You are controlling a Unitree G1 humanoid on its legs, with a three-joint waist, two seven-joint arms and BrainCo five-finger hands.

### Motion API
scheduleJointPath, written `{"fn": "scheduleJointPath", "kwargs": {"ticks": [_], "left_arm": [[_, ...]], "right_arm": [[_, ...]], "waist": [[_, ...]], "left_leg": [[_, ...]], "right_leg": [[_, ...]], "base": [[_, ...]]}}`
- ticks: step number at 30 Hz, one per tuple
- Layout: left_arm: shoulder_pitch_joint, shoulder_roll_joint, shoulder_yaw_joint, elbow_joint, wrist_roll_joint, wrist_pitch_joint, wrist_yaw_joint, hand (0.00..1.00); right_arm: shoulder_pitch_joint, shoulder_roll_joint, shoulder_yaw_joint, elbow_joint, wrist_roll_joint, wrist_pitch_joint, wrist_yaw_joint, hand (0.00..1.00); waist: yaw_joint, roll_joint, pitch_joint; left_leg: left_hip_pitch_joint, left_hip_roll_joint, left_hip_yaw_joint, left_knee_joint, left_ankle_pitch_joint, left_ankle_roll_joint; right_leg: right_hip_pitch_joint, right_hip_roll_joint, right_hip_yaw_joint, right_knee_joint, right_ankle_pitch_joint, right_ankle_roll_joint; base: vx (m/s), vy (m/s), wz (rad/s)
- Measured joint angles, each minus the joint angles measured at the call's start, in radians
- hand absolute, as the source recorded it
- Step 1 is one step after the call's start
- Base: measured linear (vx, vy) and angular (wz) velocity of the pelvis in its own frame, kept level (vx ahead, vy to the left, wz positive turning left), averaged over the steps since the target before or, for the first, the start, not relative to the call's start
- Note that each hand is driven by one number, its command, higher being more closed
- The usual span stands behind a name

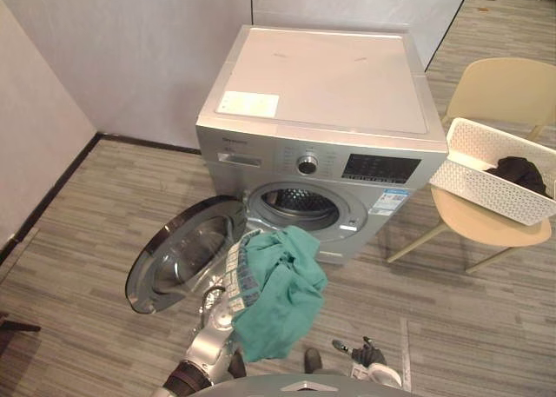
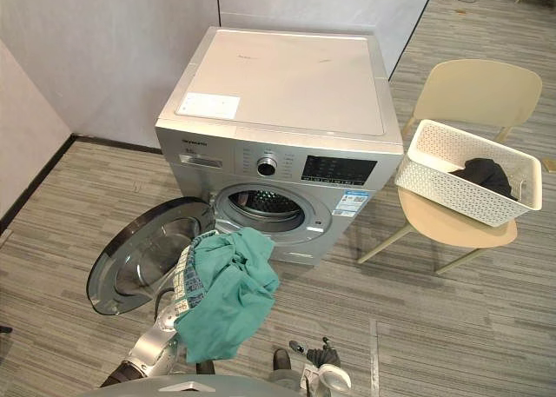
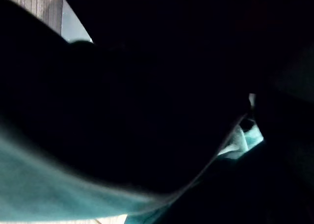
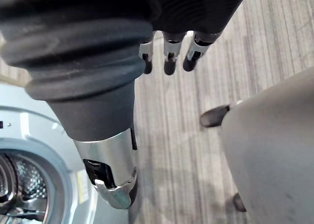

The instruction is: Pick up the laundry basket with both hands and put the clothes into the washing machine.

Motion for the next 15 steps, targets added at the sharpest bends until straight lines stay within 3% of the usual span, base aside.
{"fn": "scheduleJointPath", "kwargs": {"ticks": [7, 11, 12, 15], "left_arm": [[0.068, -0.008, 0.197, -0.001, 0.002, 0.001, 0.031, 1.0], [0.116, 0.001, 0.311, 0.0, 0.0, 0.001, 0.067, 1.0], [0.122, 0.001, 0.322, 0.0, -0.001, 0.004, 0.072, 1.0], [0.115, -0.001, 0.323, 0.002, -0.016, 0.013, 0.073, 1.0]], "right_arm": [[0.021, 0.005, 0.011, -0.042, 0.032, -0.008, 0.004, 0.0], [0.02, 0.017, 0.014, -0.072, 0.066, -0.016, 0.004, 0.0], [0.019, 0.017, 0.032, -0.084, 0.079, -0.024, 0.004, 0.0], [0.018, 0.019, 0.05, -0.119, 0.088, -0.026, 0.002, 0.0]], "waist": [[-0.001, -0.003, 0.002], [0.012, -0.013, 0.017], [0.01, -0.016, 0.021], [-0.003, -0.025, 0.045]], "left_leg": [[-0.017, 0.011, 0.016, 0.017, -0.003, -0.003], [-0.02, 0.046, 0.135, 0.107, -0.07, -0.013], [-0.028, 0.062, 0.19, 0.142, -0.101, -0.022], [-0.034, 0.09, 0.299, 0.203, -0.151, -0.032]], "right_leg": [[-0.034, 0.009, 0.021, 0.023, 0.0, -0.001], [-0.086, 0.035, 0.151, 0.068, 0.006, -0.004], [-0.122, 0.045, 0.195, 0.09, -0.019, -0.008], [-0.199, 0.029, 0.167, 0.151, -0.016, -0.018]], "base": [[-0.01, -0.003, -0.09], [-0.09, -0.002, -0.9], [-0.14, 0.004, -1.53], [-0.1, 0.014, -1.19]]}}
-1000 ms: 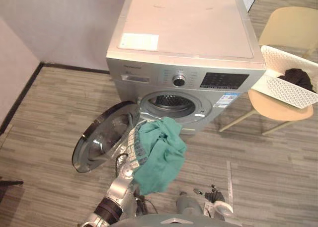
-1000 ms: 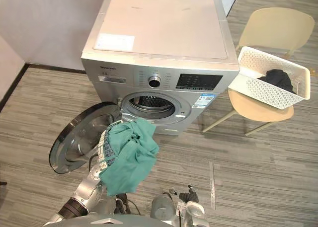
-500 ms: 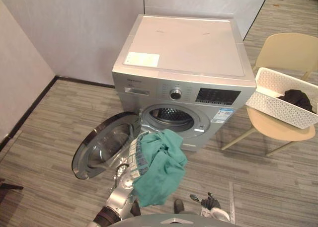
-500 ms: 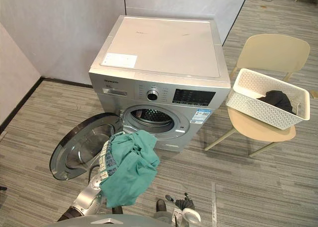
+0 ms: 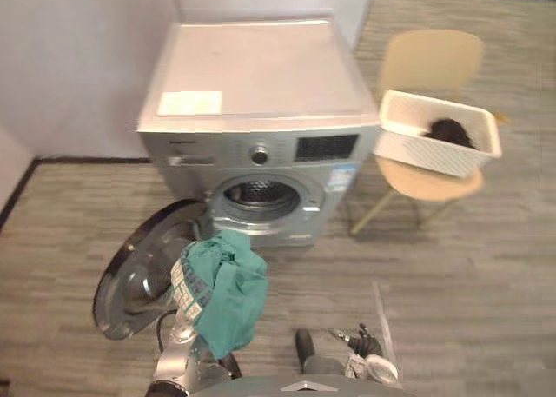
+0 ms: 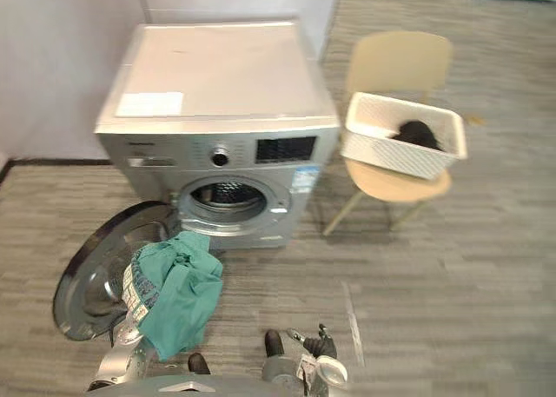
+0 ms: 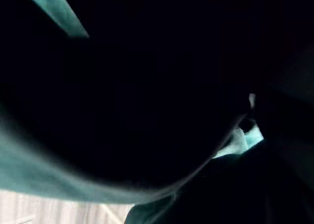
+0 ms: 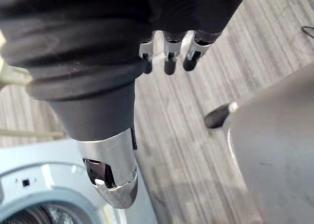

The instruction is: Pick up the laundry basket with both hands and put the clothes into the washing machine.

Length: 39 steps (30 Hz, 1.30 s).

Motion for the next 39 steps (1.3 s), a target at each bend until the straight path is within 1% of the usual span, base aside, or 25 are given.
{"fn": "scheduleJointPath", "kwargs": {"ticks": [1, 4, 9, 11, 13, 14, 15, 16, 17, 18, 19, 21, 22, 23, 25, 26, 27, 29, 30, 32, 33, 35, 37, 38, 39], "left_arm": [[-0.02, 0.001, -0.006, 0.022, 0.003, 0.001, -0.003, 1.0], [-0.058, -0.001, -0.023, 0.057, 0.01, 0.002, -0.002, 1.0], [-0.103, -0.009, -0.033, 0.083, 0.011, 0.001, 0.012, 1.0], [-0.103, -0.009, -0.039, 0.115, -0.005, 0.0, 0.016, 1.0], [-0.105, -0.009, -0.057, 0.149, -0.029, 0.001, 0.019, 1.0], [-0.102, -0.012, -0.077, 0.162, -0.041, 0.002, 0.019, 1.0], [-0.1, -0.019, -0.099, 0.173, -0.042, 0.006, 0.02, 1.0], [-0.1, -0.02, -0.103, 0.174, -0.041, 0.007, 0.019, 1.0], [-0.102, -0.034, -0.107, 0.174, -0.041, 0.007, 0.019, 1.0], [-0.104, -0.042, -0.108, 0.174, -0.041, 0.007, 0.018, 1.0], [-0.104, -0.049, -0.113, 0.174, -0.041, 0.007, 0.018, 1.0], [-0.104, -0.046, -0.117, 0.174, -0.042, 0.007, 0.016, 1.0], [-0.104, -0.045, -0.12, 0.174, -0.041, 0.007, 0.015, 1.0], [-0.104, -0.046, -0.122, 0.174, -0.04, 0.007, 0.013, 1.0], [-0.105, -0.046, -0.138, 0.175, -0.04, 0.007, 0.01, 1.0], [-0.106, -0.048, -0.143, 0.177, -0.04, 0.007, 0.007, 1.0], [-0.109, -0.048, -0.144, 0.178, -0.04, 0.007, 0.006, 1.0], [-0.139, -0.046, -0.151, 0.179, -0.04, 0.007, 0.004, 1.0], [-0.16, -0.036, -0.164, 0.186, -0.04, 0.007, 0.004, 1.0], [-0.201, -0.008, -0.212, 0.186, -0.04, 0.008, 0.003, 1.0], [-0.231, -0.003, -0.225, 0.186, -0.04, 0.008, 0.004, 1.0], [-0.279, -0.003, -0.226, 0.186, -0.042, 0.006, 0.013, 1.0], [-0.352, -0.003, -0.225, 0.207, -0.045, -0.01, 0.018, 1.0], [-0.376, -0.004, -0.223, 0.221, -0.048, -0.014, 0.021, 1.0], [-0.413, -0.004, -0.219, 0.25, -0.066, -0.022, 0.039, 1.0]], "right_arm": [[0.001, 0.0, 0.0, -0.012, 0.0, 0.0, -0.003, 0.0], [0.015, -0.002, -0.003, -0.051, -0.001, -0.003, -0.006, 0.0], [0.025, -0.023, 0.065, -0.069, -0.016, -0.005, -0.004, 0.0], [0.026, -0.029, 0.091, -0.07, -0.016, -0.008, -0.003, 0.0], [0.028, -0.043, 0.122, -0.071, -0.017, -0.02, -0.001, 0.0], [0.036, -0.044, 0.125, -0.076, -0.017, -0.023, -0.001, 0.0], [0.049, -0.045, 0.131, -0.091, -0.016, -0.026, 0.0, 0.0], [0.049, -0.051, 0.141, -0.092, -0.015, -0.028, 0.0, 0.0], [0.046, -0.064, 0.159, -0.091, -0.014, -0.028, 0.006, 0.0], [0.045, -0.068, 0.16, -0.091, -0.012, -0.028, 0.011, 0.0], [0.044, -0.069, 0.16, -0.091, -0.01, -0.028, 0.016, 0.0], [0.036, -0.069, 0.167, -0.091, -0.004, -0.028, 0.021, 0.0], [0.033, -0.071, 0.176, -0.087, 0.0, -0.026, 0.021, 0.0], [0.028, -0.072, 0.176, -0.079, 0.001, -0.028, 0.02, 0.0], [0.017, -0.078, 0.174, -0.059, 0.003, -0.028, 0.02, 0.0], [0.007, -0.08, 0.177, -0.044, 0.002, -0.027, 0.02, 0.0], [-0.001, -0.079, 0.18, -0.036, 0.002, -0.027, 0.02, 0.0], [-0.026, -0.073, 0.195, -0.025, -0.001, -0.025, 0.02, 0.0], [-0.045, -0.066, 0.196, -0.02, 0.0, -0.02, 0.02, 0.0], [-0.072, -0.066, 0.211, -0.03, 0.002, -0.021, 0.02, 0.0], [-0.1, -0.076, 0.239, -0.03, 0.001, -0.021, 0.02, 0.0], [-0.15, -0.086, 0.292, -0.031, 0.004, -0.024, 0.017, 0.0], [-0.205, -0.079, 0.326, -0.032, 0.026, -0.041, 0.016, 0.0], [-0.218, -0.074, 0.337, -0.032, 0.031, -0.042, 0.016, 0.0], [-0.24, -0.06, 0.361, -0.032, 0.044, -0.044, 0.016, 0.0]], "waist": [[-0.017, 0.004, 0.011], [-0.044, 0.022, 0.027], [-0.044, 0.026, 0.03], [-0.042, 0.027, 0.03], [-0.045, 0.025, 0.032], [-0.048, 0.025, 0.037], [-0.041, 0.022, 0.046], [-0.038, 0.021, 0.049], [-0.03, 0.011, 0.06], [-0.029, 0.014, 0.062], [-0.025, 0.016, 0.066], [-0.021, 0.022, 0.082], [-0.016, 0.024, 0.086], [-0.01, 0.027, 0.09], [0.0, 0.037, 0.094], [0.009, 0.036, 0.097], [0.013, 0.036, 0.097], [0.008, 0.011, 0.116], [0.01, -0.003, 0.133], [-0.002, -0.014, 0.166], [-0.007, -0.011, 0.183], [-0.005, -0.004, 0.2], [0.008, 0.014, 0.239], [0.015, 0.021, 0.252], [0.021, 0.039, 0.269]], "left_leg": [[-0.004, 0.016, 0.02, 0.038, -0.019, 0.002], [-0.01, 0.06, 0.033, 0.118, -0.057, -0.005], [-0.007, 0.152, 0.019, 0.212, -0.099, -0.054], [0.002, 0.207, 0.001, 0.266, -0.124, -0.067], [-0.019, 0.263, -0.015, 0.366, -0.128, 0.006], [-0.033, 0.293, -0.014, 0.429, -0.108, 0.037], [-0.048, 0.323, -0.024, 0.504, -0.06, 0.058], [-0.06, 0.326, -0.041, 0.53, -0.034, 0.06], [-0.098, 0.304, -0.092, 0.565, -0.064, 0.03], [-0.116, 0.277, -0.123, 0.574, -0.083, 0.015], [-0.148, 0.225, -0.179, 0.575, -0.112, -0.001], [-0.189, 0.165, -0.206, 0.539, -0.122, -0.009], [-0.228, 0.114, -0.22, 0.468, -0.119, -0.013], [-0.238, 0.084, -0.229, 0.399, -0.112, -0.02], [-0.226, 0.033, -0.243, 0.221, -0.056, -0.023], [-0.225, 0.01, -0.262, 0.181, 0.023, 0.005], [-0.222, -0.002, -0.265, 0.178, 0.044, 0.027], [-0.241, -0.015, -0.225, 0.229, -0.009, 0.064], [-0.247, -0.017, -0.199, 0.265, -0.039, 0.076], [-0.244, -0.02, -0.186, 0.314, -0.068, 0.108], [-0.243, -0.02, -0.186, 0.328, -0.077, 0.12], [-0.246, -0.016, -0.187, 0.313, -0.078, 0.119], [-0.248, 0.008, -0.192, 0.305, -0.092, 0.095], [-0.249, 0.021, -0.193, 0.311, -0.096, 0.087], [-0.265, 0.053, -0.201, 0.338, -0.104, 0.07]], "right_leg": [[-0.011, -0.004, -0.011, 0.015, 0.008, -0.01], [-0.022, 0.008, -0.023, 0.063, 0.004, -0.009], [-0.048, 0.063, -0.082, 0.22, -0.11, -0.04], [-0.044, 0.084, -0.138, 0.294, -0.167, -0.064], [-0.021, 0.104, -0.183, 0.32, -0.207, -0.093], [0.003, 0.113, -0.2, 0.319, -0.216, -0.101], [0.042, 0.122, -0.21, 0.319, -0.226, -0.12], [0.052, 0.122, -0.209, 0.319, -0.231, -0.126], [0.068, 0.117, -0.205, 0.315, -0.242, -0.14], [0.072, 0.111, -0.204, 0.313, -0.249, -0.151], [0.079, 0.101, -0.203, 0.308, -0.255, -0.158], [0.1, 0.096, -0.203, 0.285, -0.258, -0.159], [0.106, 0.089, -0.204, 0.271, -0.263, -0.154], [0.113, 0.086, -0.204, 0.263, -0.259, -0.143], [0.119, 0.086, -0.192, 0.26, -0.267, -0.114], [0.113, 0.085, -0.163, 0.275, -0.286, -0.09], [0.105, 0.081, -0.151, 0.286, -0.296, -0.08], [0.055, 0.048, -0.122, 0.363, -0.335, -0.038], [-0.003, 0.03, -0.12, 0.479, -0.347, -0.021], [-0.087, 0.0, -0.15, 0.664, -0.336, -0.021], [-0.127, -0.019, -0.173, 0.731, -0.353, -0.034], [-0.178, -0.05, -0.206, 0.723, -0.377, -0.051], [-0.214, -0.082, -0.219, 0.61, -0.373, -0.046], [-0.223, -0.087, -0.216, 0.568, -0.363, -0.038], [-0.234, -0.089, -0.211, 0.451, -0.314, -0.024]], "base": [[-0.04, 0.014, -0.75], [0.01, -0.013, -0.3], [0.07, -0.13, 0.03], [0.14, -0.212, 0.13], [0.15, -0.204, 0.34], [0.16, -0.239, 0.39], [0.17, -0.237, 0.31], [0.22, -0.255, 0.23], [0.16, -0.132, 0.12], [0.21, -0.115, 0.11], [0.16, -0.045, 0.04], [0.16, 0.004, 0.01], [0.19, 0.06, -0.02], [0.16, 0.077, -0.13], [0.21, 0.134, -0.3], [0.24, 0.17, -0.41], [0.31, 0.204, -0.45], [0.26, 0.185, -0.39], [0.13, 0.139, -0.37], [0.15, 0.132, -0.18], [0.13, 0.088, -0.06], [0.09, 0.027, -0.05], [0.06, -0.049, -0.12], [0.02, -0.115, -0.25], [0.01, -0.157, -0.06]]}}
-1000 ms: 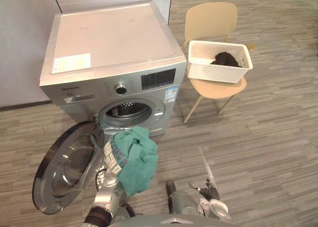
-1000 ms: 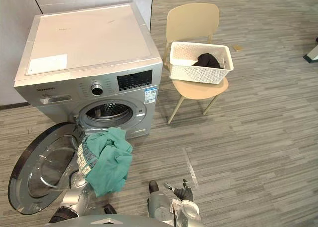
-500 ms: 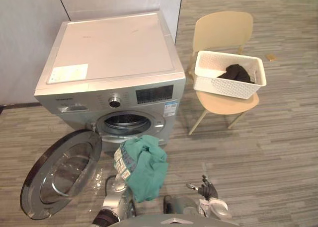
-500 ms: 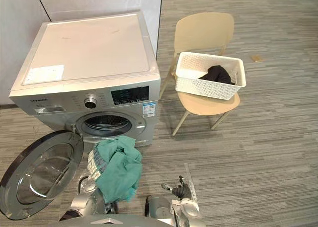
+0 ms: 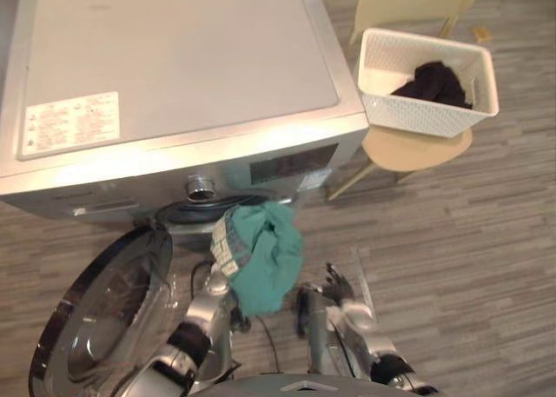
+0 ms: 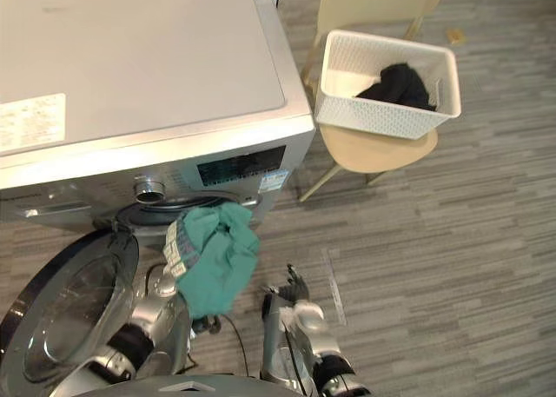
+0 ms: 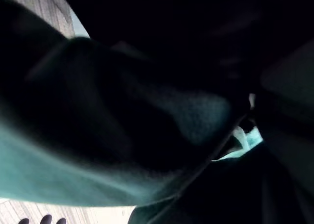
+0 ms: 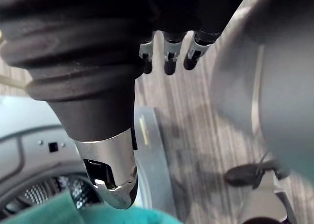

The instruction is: Pick up the laundry basket with both hands and put the clothes into the washing machine.

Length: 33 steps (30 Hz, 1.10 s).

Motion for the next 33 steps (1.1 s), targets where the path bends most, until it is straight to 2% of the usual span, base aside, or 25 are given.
{"fn": "scheduleJointPath", "kwargs": {"ticks": [1, 2, 3, 5, 8, 10, 11, 12, 14, 15, 18, 19, 22, 24, 26, 28, 29, 31, 33], "left_arm": [[-0.026, 0.0, 0.004, 0.026, -0.016, -0.014, 0.013, 1.0], [-0.047, 0.0, 0.006, 0.04, -0.023, -0.025, 0.021, 1.0], [-0.061, -0.001, 0.007, 0.048, -0.026, -0.03, 0.026, 1.0], [-0.083, -0.014, 0.035, 0.064, -0.037, -0.051, 0.052, 1.0], [-0.092, -0.029, 0.085, 0.07, -0.061, -0.054, 0.065, 1.0], [-0.085, -0.062, 0.14, 0.051, -0.097, -0.06, 0.078, 1.0], [-0.082, -0.075, 0.166, 0.032, -0.116, -0.065, 0.086, 1.0], [-0.078, -0.09, 0.191, 0.001, -0.135, -0.068, 0.088, 1.0], [-0.08, -0.104, 0.243, -0.039, -0.164, -0.082, 0.089, 1.0], [-0.086, -0.111, 0.289, -0.056, -0.182, -0.093, 0.09, 1.0], [-0.141, -0.119, 0.361, -0.072, -0.214, -0.1, 0.118, 1.0], [-0.154, -0.121, 0.368, -0.085, -0.218, -0.1, 0.129, 1.0], [-0.213, -0.124, 0.481, -0.194, -0.219, -0.116, 0.167, 1.0], [-0.295, -0.094, 0.558, -0.194, -0.221, -0.121, 0.195, 1.0], [-0.399, -0.028, 0.625, -0.192, -0.236, -0.123, 0.216, 1.0], [-0.506, 0.075, 0.671, -0.183, -0.27, -0.128, 0.217, 1.0], [-0.557, 0.135, 0.671, -0.183, -0.272, -0.134, 0.218, 1.0], [-0.618, 0.169, 0.664, -0.185, -0.272, -0.135, 0.218, 1.0], [-0.71, 0.214, 0.627, -0.187, -0.271, -0.137, 0.22, 1.0]], "right_arm": [[0.002, 0.01, 0.027, -0.007, 0.018, -0.004, 0.0, 0.0], [0.0, 0.015, 0.031, -0.016, 0.022, -0.01, 0.0, 0.0], [-0.004, 0.016, 0.032, -0.02, 0.027, -0.017, -0.002, 0.0], [-0.033, 0.008, 0.033, -0.038, 0.044, -0.032, -0.002, 0.0], [-0.036, -0.014, 0.033, -0.078, 0.076, -0.05, -0.001, 0.0], [-0.035, -0.038, 0.038, -0.096, 0.11, -0.067, -0.001, 0.0], [-0.035, -0.049, 0.042, -0.115, 0.123, -0.073, -0.001, 0.0], [-0.037, -0.052, 0.042, -0.136, 0.146, -0.084, -0.003, 0.0], [-0.063, -0.048, 0.048, -0.177, 0.176, -0.093, -0.003, 0.0], [-0.077, -0.04, 0.062, -0.209, 0.2, -0.09, -0.01, 0.0], [-0.128, -0.001, 0.057, -0.255, 0.267, -0.128, -0.014, 0.0], [-0.139, 0.003, 0.058, -0.261, 0.287, -0.132, -0.021, 0.0], [-0.147, 0.039, 0.058, -0.31, 0.352, -0.151, -0.021, 0.0], [-0.135, 0.049, 0.059, -0.374, 0.38, -0.159, -0.017, 0.0], [-0.109, 0.065, 0.057, -0.441, 0.398, -0.175, -0.008, 0.0], [-0.075, 0.084, 0.06, -0.525, 0.436, -0.181, 0.027, 0.0], [-0.058, 0.086, 0.063, -0.567, 0.46, -0.191, 0.048, 0.0], [-0.04, 0.089, 0.059, -0.605, 0.48, -0.198, 0.07, 0.0], [-0.026, 0.105, 0.047, -0.643, 0.534, -0.202, 0.107, 0.0]], "waist": [[-0.007, -0.004, 0.005], [-0.016, -0.015, 0.021], [-0.02, -0.021, 0.031], [-0.022, -0.023, 0.058], [-0.03, -0.035, 0.097], [-0.029, -0.038, 0.111], [-0.027, -0.043, 0.114], [-0.029, -0.044, 0.117], [-0.022, -0.037, 0.141], [-0.011, -0.037, 0.152], [0.003, -0.036, 0.17], [0.007, -0.034, 0.174], [0.008, -0.033, 0.18], [0.001, -0.034, 0.18], [-0.006, -0.035, 0.18], [-0.022, -0.037, 0.181], [-0.028, -0.039, 0.182], [-0.032, -0.039, 0.182], [-0.047, -0.048, 0.183]], "left_leg": [[-0.026, 0.008, -0.025, 0.036, -0.01, -0.021], [-0.045, 0.012, -0.052, 0.076, -0.022, -0.04], [-0.059, 0.015, -0.068, 0.097, -0.028, -0.05], [-0.124, 0.037, -0.136, 0.117, -0.012, -0.096], [-0.162, 0.043, -0.201, 0.117, 0.016, -0.129], [-0.191, 0.068, -0.183, 0.117, 0.016, -0.116], [-0.213, 0.098, -0.128, 0.114, 0.022, -0.112], [-0.235, 0.125, -0.07, 0.102, 0.046, -0.119], [-0.288, 0.152, -0.03, 0.113, 0.097, -0.12], [-0.353, 0.166, -0.036, 0.162, 0.089, -0.117], [-0.526, 0.2, -0.054, 0.294, 0.051, -0.107], [-0.556, 0.205, -0.054, 0.321, 0.045, -0.103], [-0.729, 0.259, -0.073, 0.493, -0.009, -0.096], [-0.798, 0.283, -0.085, 0.564, -0.034, -0.093], [-0.859, 0.303, -0.093, 0.61, -0.046, -0.088], [-0.916, 0.321, -0.094, 0.633, -0.052, -0.088], [-0.943, 0.329, -0.094, 0.638, -0.05, -0.087], [-0.966, 0.339, -0.09, 0.64, -0.045, -0.086], [-1.0, 0.352, -0.082, 0.64, -0.036, -0.088]], "right_leg": [[0.006, -0.013, -0.002, -0.112, 0.077, 0.012], [0.009, -0.025, -0.008, -0.119, 0.169, 0.048], [0.001, -0.022, -0.003, -0.101, 0.227, 0.061], [-0.074, -0.012, -0.04, 0.028, 0.179, 0.029], [-0.092, -0.04, -0.125, 0.133, 0.101, -0.012], [-0.11, -0.066, -0.175, 0.184, 0.061, -0.027], [-0.143, -0.087, -0.193, 0.212, 0.047, -0.034], [-0.185, -0.103, -0.197, 0.237, 0.038, -0.031], [-0.249, -0.111, -0.194, 0.273, 0.034, -0.034], [-0.308, -0.11, -0.187, 0.306, 0.026, -0.041], [-0.472, -0.111, -0.164, 0.406, 0.009, -0.046], [-0.504, -0.114, -0.158, 0.428, 0.006, -0.047], [-0.67, -0.103, -0.121, 0.551, -0.013, -0.051], [-0.737, -0.094, -0.105, 0.602, -0.02, -0.048], [-0.795, -0.081, -0.093, 0.63, -0.021, -0.048], [-0.853, -0.07, -0.088, 0.64, -0.014, -0.047], [-0.878, -0.065, -0.089, 0.637, -0.005, -0.046], [-0.895, -0.065, -0.092, 0.636, 0.0, -0.047], [-0.922, -0.063, -0.099, 0.624, 0.011, -0.048]], "base": [[0.04, -0.243, 0.25], [0.03, -0.185, 0.52], [0.04, -0.318, 0.62], [0.03, -0.385, 0.57], [0.01, -0.349, 0.78], [-0.05, -0.31, 0.85], [-0.04, -0.203, 0.73], [-0.04, -0.182, 0.68], [-0.06, -0.116, 0.3], [-0.1, -0.069, 0.03], [-0.09, -0.029, -0.07], [-0.1, -0.033, -0.11], [-0.09, -0.026, -0.25], [-0.1, 0.001, -0.27], [-0.12, -0.004, -0.23], [-0.12, -0.002, -0.19], [-0.08, -0.001, -0.12], [-0.04, 0.0, 0.0], [-0.01, 0.005, -0.02]]}}
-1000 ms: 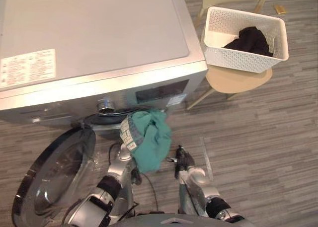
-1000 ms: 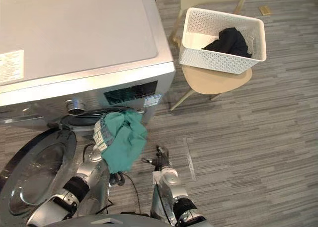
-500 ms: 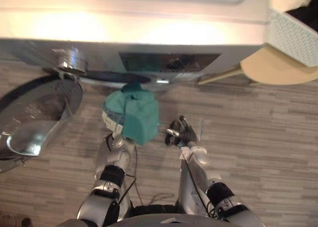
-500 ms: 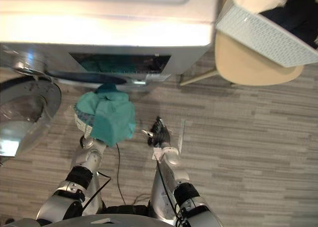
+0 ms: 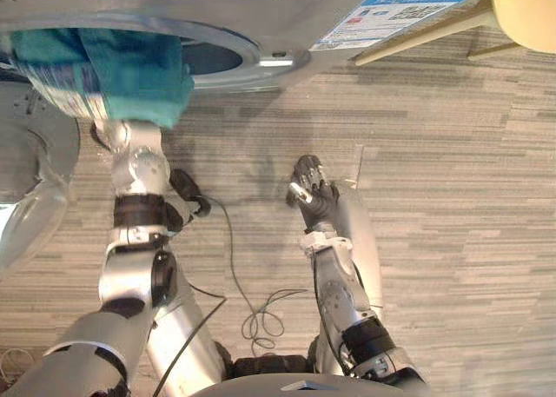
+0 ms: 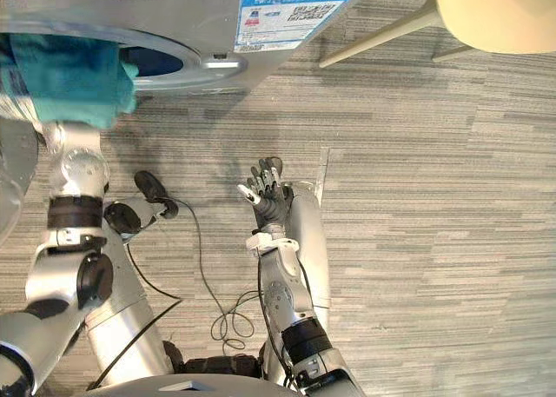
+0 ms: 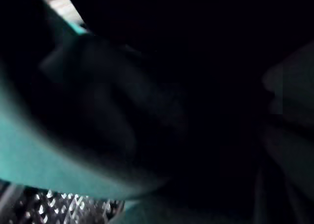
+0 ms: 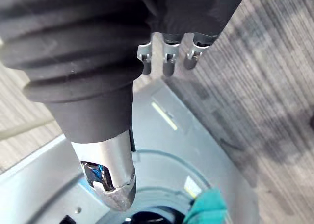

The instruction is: Pick up the laundry basket with both hands and put the clothes into the washing machine.

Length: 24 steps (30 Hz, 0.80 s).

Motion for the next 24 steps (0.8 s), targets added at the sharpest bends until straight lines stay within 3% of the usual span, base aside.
{"fn": "scheduleJointPath", "kwargs": {"ticks": [4, 8, 10, 13, 15, 16, 19, 20, 24], "left_arm": [[-0.185, 0.079, -0.048, 0.071, 0.017, 0.015, 0.0, 1.0], [-0.425, 0.224, -0.153, 0.153, 0.095, 0.069, -0.011, 1.0], [-0.578, 0.284, -0.215, 0.218, 0.179, 0.121, -0.034, 1.0], [-0.732, 0.305, -0.306, 0.258, 0.372, 0.189, -0.027, 1.0], [-0.786, 0.309, -0.356, 0.259, 0.611, 0.236, -0.003, 1.0], [-0.797, 0.313, -0.369, 0.259, 0.659, 0.245, 0.0, 1.0], [-0.865, 0.361, -0.466, 0.243, 0.971, 0.329, 0.027, 1.0], [-0.867, 0.384, -0.496, 0.213, 1.079, 0.339, 0.037, 0.0], [-0.848, 0.414, -0.545, 0.174, 1.303, 0.343, 0.042, 0.0]], "right_arm": [[0.029, 0.021, -0.003, -0.061, 0.042, -0.008, 0.04, 0.0], [0.034, 0.022, 0.011, -0.081, 0.051, -0.011, 0.067, 0.0], [0.034, 0.022, 0.013, -0.097, 0.053, -0.01, 0.069, 0.0], [0.034, 0.022, 0.013, -0.109, 0.064, -0.006, 0.071, 0.0], [0.035, 0.022, 0.013, -0.124, 0.089, -0.006, 0.085, 0.0], [0.035, 0.022, 0.013, -0.133, 0.093, -0.006, 0.087, 0.0], [0.041, 0.021, 0.012, -0.183, 0.174, -0.006, 0.129, 0.0], [0.046, 0.02, 0.012, -0.197, 0.204, -0.006, 0.147, 0.0], [0.066, 0.011, -0.009, -0.228, 0.279, -0.005, 0.182, 0.0]], "waist": [[-0.013, -0.017, 0.001], [-0.021, -0.028, 0.001], [-0.022, -0.028, 0.002], [-0.027, -0.03, 0.002], [-0.031, -0.031, 0.003], [-0.035, -0.031, 0.003], [-0.059, -0.031, 0.003], [-0.061, -0.031, 0.003], [-0.054, -0.031, 0.003]], "left_leg": [[-0.037, 0.016, 0.019, 0.004, 0.008, 0.019], [-0.058, 0.03, 0.041, -0.012, 0.01, 0.024], [-0.074, 0.038, 0.047, -0.025, 0.015, 0.024], [-0.084, 0.041, 0.071, -0.055, 0.033, 0.037], [-0.085, 0.049, 0.102, -0.081, 0.039, 0.04], [-0.086, 0.051, 0.112, -0.09, 0.041, 0.043], [-0.1, 0.074, 0.184, -0.158, 0.052, 0.04], [-0.1, 0.075, 0.212, -0.185, 0.054, 0.04], [-0.097, 0.067, 0.244, -0.224, 0.095, 0.061]], "right_leg": [[-0.043, 0.015, 0.008, -0.021, 0.031, -0.007], [-0.065, 0.025, 0.005, -0.061, 0.057, 0.003], [-0.075, 0.032, 0.001, -0.092, 0.08, 0.006], [-0.081, 0.032, -0.005, -0.138, 0.111, 0.013], [-0.086, 0.033, -0.007, -0.178, 0.132, 0.015], [-0.088, 0.033, -0.007, -0.191, 0.138, 0.021], [-0.102, 0.031, -0.03, -0.295, 0.164, 0.044], [-0.105, 0.031, -0.035, -0.336, 0.179, 0.047], [-0.095, 0.027, -0.045, -0.411, 0.247, 0.052]], "base": [[-0.01, 0.024, -0.17], [-0.07, 0.015, -0.15], [-0.1, 0.029, -0.15], [-0.1, 0.026, -0.03], [-0.08, 0.024, -0.04], [-0.08, 0.033, -0.04], [-0.08, 0.042, -0.08], [-0.08, 0.046, -0.08], [-0.07, 0.028, -0.07]]}}
